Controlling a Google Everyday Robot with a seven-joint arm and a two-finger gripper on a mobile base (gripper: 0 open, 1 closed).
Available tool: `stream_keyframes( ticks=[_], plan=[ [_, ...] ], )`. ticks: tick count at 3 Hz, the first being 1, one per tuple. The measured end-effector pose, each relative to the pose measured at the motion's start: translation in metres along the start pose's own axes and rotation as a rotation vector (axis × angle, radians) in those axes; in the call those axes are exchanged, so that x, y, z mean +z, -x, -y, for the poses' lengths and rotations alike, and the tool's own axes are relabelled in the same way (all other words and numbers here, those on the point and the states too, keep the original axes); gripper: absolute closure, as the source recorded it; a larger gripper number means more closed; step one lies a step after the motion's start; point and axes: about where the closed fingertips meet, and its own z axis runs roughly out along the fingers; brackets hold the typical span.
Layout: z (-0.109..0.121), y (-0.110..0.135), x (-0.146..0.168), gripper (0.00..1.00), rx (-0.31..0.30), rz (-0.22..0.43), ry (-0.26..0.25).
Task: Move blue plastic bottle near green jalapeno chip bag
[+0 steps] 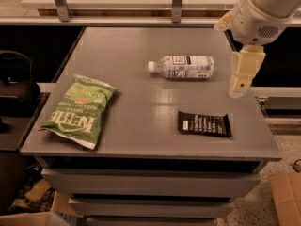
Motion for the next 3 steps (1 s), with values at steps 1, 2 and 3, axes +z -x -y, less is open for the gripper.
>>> stream_keyframes(
  ticks=[1, 2, 3],
  plan=[
    [0.022, 0.015, 0.016, 0.00, -0.088, 0.026, 0.003],
    [0.042, 0.026, 0.038, 0.00, -0.160, 0.048, 0.032],
    [0.057, 0.032, 0.065, 0.00, -0.190, 0.058, 0.081]
  ],
)
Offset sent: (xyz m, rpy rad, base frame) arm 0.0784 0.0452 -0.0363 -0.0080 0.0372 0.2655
